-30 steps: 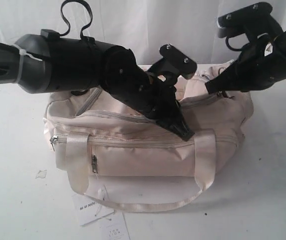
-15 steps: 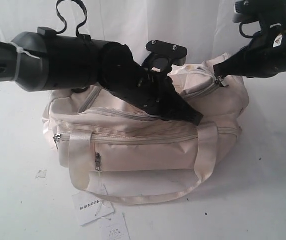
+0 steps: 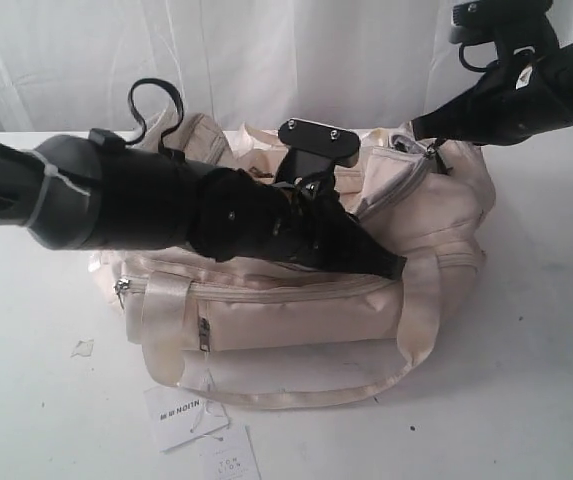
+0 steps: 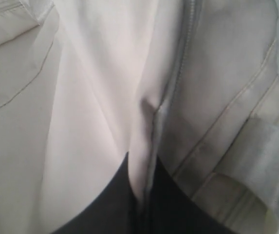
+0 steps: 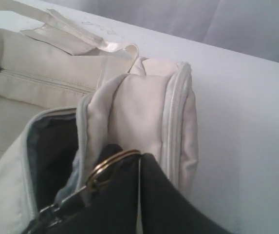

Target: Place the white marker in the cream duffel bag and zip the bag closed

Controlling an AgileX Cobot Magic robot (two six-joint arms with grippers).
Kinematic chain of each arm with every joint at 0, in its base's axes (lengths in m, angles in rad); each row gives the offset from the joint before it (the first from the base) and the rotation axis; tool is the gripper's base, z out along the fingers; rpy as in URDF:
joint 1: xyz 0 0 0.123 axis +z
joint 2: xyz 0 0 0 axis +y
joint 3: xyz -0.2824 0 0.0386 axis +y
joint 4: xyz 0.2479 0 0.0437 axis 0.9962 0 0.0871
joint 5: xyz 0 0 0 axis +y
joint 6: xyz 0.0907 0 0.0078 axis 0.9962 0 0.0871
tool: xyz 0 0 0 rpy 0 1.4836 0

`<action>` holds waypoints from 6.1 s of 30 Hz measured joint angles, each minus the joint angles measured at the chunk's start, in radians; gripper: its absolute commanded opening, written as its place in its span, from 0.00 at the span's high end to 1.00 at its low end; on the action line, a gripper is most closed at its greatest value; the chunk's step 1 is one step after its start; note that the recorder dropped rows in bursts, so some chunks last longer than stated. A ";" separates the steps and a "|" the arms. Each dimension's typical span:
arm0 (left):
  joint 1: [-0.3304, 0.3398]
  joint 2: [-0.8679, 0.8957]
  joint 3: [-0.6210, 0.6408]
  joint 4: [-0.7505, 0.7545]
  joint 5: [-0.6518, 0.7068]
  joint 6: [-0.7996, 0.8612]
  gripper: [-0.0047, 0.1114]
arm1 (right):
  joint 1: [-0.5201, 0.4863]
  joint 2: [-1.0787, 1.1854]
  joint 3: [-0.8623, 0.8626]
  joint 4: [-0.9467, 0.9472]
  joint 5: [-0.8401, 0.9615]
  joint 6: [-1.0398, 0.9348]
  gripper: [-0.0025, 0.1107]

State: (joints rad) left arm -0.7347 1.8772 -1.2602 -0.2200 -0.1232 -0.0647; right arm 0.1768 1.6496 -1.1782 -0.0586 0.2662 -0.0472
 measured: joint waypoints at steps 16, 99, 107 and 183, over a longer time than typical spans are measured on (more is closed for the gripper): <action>-0.011 -0.046 0.140 0.156 -0.335 -0.139 0.96 | -0.019 0.136 -0.182 0.042 0.038 0.001 0.98; -0.059 -0.063 0.312 0.527 -0.372 -0.425 0.58 | -0.047 0.304 -0.422 0.083 0.450 0.001 0.55; -0.059 -0.063 0.249 0.528 -0.263 -0.382 0.44 | -0.047 0.299 -0.422 0.085 0.465 0.001 0.54; 0.591 -0.383 0.145 0.532 0.522 0.010 0.96 | -0.051 0.066 -0.424 0.011 0.949 -0.096 0.98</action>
State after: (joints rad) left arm -0.1435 1.4945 -1.1154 0.3120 0.3990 -0.0551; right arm 0.1259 1.7154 -1.6027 -0.0478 1.2151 -0.1433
